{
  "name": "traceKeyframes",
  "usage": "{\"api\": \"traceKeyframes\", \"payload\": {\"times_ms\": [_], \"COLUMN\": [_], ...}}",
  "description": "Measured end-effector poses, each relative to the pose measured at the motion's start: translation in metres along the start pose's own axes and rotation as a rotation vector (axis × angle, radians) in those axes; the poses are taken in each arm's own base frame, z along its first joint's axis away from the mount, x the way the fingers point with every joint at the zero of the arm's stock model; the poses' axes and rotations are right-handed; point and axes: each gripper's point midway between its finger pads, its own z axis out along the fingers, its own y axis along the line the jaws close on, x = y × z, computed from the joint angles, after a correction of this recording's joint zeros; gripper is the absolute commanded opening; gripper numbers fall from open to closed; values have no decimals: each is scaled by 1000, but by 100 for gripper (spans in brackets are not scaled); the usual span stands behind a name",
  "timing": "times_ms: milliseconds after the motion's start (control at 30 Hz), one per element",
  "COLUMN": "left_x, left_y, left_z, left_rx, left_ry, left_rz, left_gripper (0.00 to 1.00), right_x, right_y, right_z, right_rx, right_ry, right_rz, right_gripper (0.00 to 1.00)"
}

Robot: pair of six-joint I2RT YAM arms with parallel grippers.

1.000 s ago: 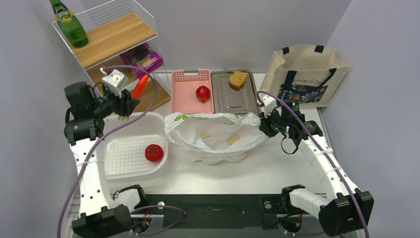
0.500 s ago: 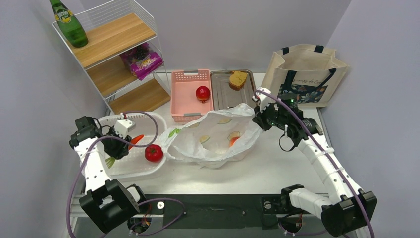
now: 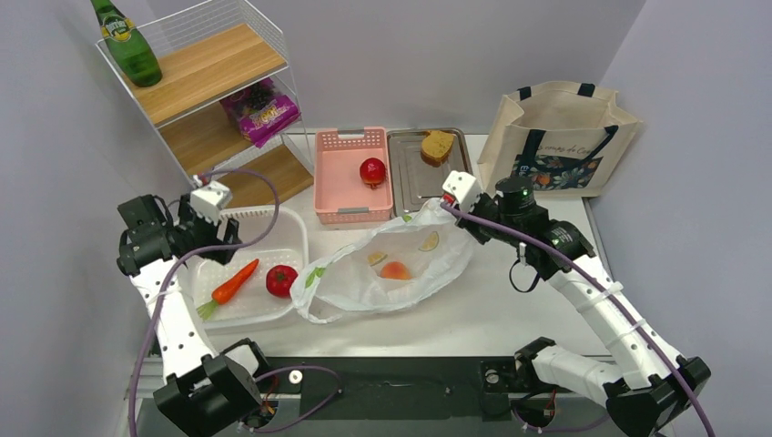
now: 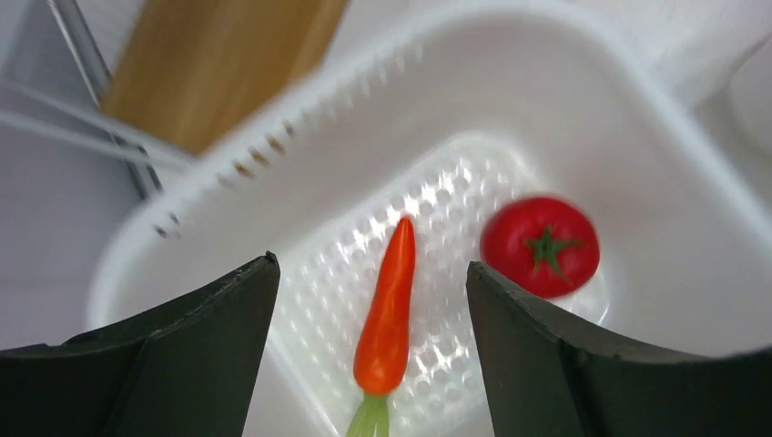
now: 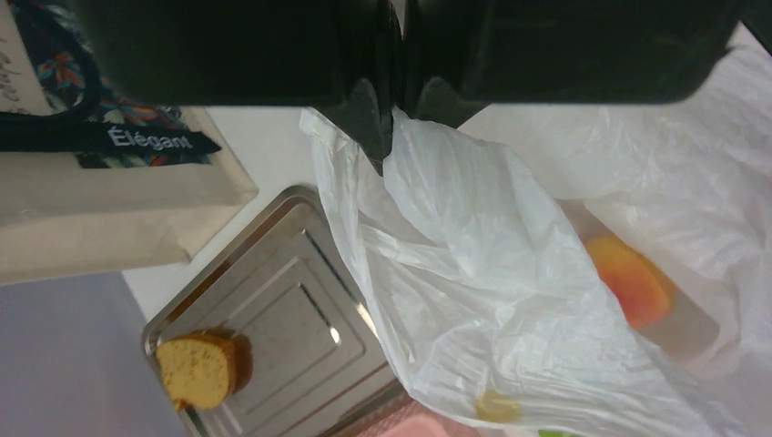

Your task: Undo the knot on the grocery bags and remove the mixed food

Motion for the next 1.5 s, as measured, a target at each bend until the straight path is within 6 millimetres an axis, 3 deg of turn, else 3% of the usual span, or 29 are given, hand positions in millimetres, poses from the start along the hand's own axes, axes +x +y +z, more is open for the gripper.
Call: {"api": "traceKeyframes", "payload": {"times_ms": [100,200,300,433,600,767,967,1067,1500], "left_x": [-68,-137,-181,-200,-176,-143,-116,-105,-44], "left_y": [4,-28,-91,-185,-280,-327,-333,-331,-325], "left_z": [-13,-21,-25,-28,-10,47,121,143,184], "left_rx": [-16,69,245,507,738,775,652,595,537], "left_ry": [-161,-309,-424,-489,-446,-321,-203,-171,37], "left_rz": [20,155,283,444,653,733,713,711,679], "left_gripper": [72,66,51,33,26,26,47,71,81], "right_x": [32,63,79,74,60,58,60,61,68], "right_y": [10,21,23,17,10,13,21,23,27], "right_z": [13,26,33,37,33,23,10,10,12], "right_rx": [-15,-20,1,43,76,90,93,89,81], "right_ry": [79,153,184,148,91,55,13,10,26], "right_rz": [18,28,29,23,22,34,47,57,64], "right_gripper": [0,0,0,0,0,0,0,0,0]}}
